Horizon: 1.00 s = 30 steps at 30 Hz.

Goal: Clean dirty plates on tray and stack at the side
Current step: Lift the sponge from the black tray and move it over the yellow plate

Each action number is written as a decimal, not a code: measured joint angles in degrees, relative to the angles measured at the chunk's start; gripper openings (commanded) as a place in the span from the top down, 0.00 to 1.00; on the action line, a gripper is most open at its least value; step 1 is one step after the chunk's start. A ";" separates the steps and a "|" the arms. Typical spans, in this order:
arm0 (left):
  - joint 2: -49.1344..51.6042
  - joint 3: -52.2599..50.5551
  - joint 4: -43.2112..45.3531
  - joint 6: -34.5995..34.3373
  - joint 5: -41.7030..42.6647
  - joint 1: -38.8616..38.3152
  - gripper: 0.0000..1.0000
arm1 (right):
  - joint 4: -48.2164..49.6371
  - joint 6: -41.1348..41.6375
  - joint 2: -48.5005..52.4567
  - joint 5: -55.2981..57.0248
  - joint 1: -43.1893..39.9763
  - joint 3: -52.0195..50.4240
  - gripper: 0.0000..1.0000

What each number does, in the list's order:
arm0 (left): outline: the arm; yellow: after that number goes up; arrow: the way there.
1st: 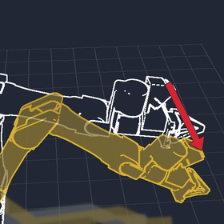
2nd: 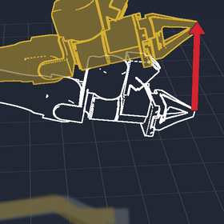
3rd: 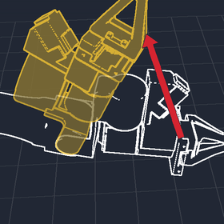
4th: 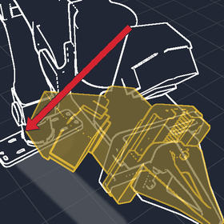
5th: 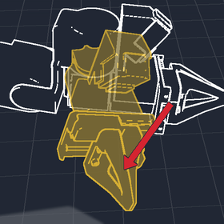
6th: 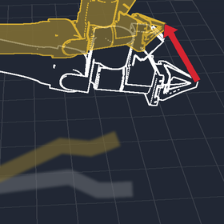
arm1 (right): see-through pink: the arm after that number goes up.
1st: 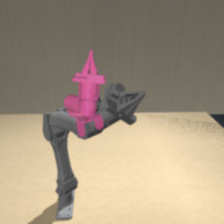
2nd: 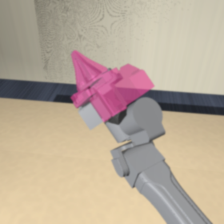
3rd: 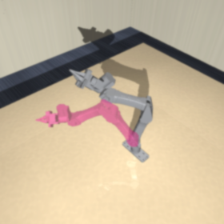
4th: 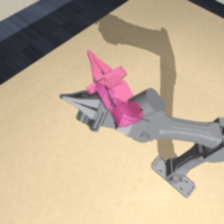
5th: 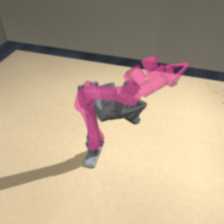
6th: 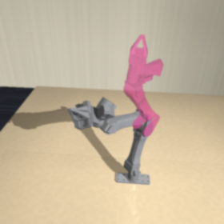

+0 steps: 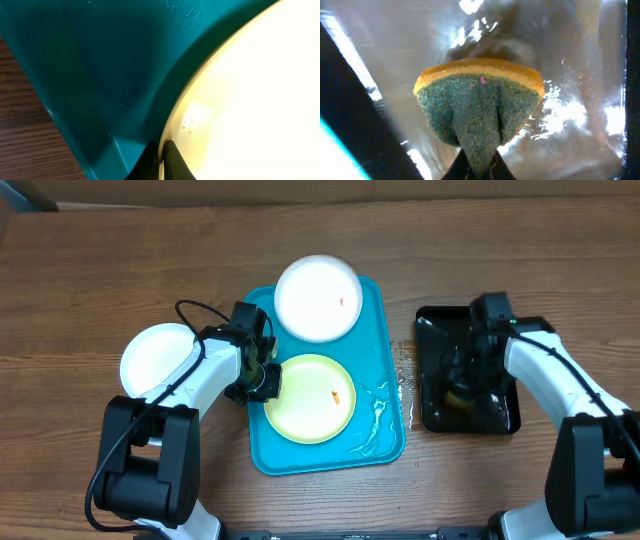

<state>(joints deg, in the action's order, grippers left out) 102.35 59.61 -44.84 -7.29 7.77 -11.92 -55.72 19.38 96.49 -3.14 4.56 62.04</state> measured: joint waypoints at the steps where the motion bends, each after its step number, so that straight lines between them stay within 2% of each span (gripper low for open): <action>1: 0.00 0.00 -0.09 0.00 0.20 0.02 0.96 | -0.63 -0.37 -0.81 -0.52 0.04 0.55 0.96; 8: -0.11 0.00 -0.61 -0.20 0.61 0.00 0.96 | -2.25 -4.24 -8.22 -8.31 1.27 2.08 0.96; 13: -0.11 0.00 -1.49 -0.20 0.63 0.00 0.96 | -1.31 -5.99 -9.99 -12.63 8.26 2.29 0.96; 16: -0.11 0.00 -2.14 -0.20 0.63 0.00 0.96 | 2.43 -5.33 -9.97 -13.66 15.32 2.16 0.96; 23: -0.11 0.00 -3.32 -0.20 0.83 0.00 0.96 | 16.76 3.32 -7.41 -10.19 31.80 0.55 0.96; 30: -0.11 0.00 -4.42 -0.22 1.70 0.00 0.96 | 29.40 9.07 2.78 -8.81 39.01 -0.13 0.96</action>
<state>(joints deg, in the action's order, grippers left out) 102.24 59.61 -49.25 -7.51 9.47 -11.92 -26.33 28.45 99.26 -11.94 43.57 61.91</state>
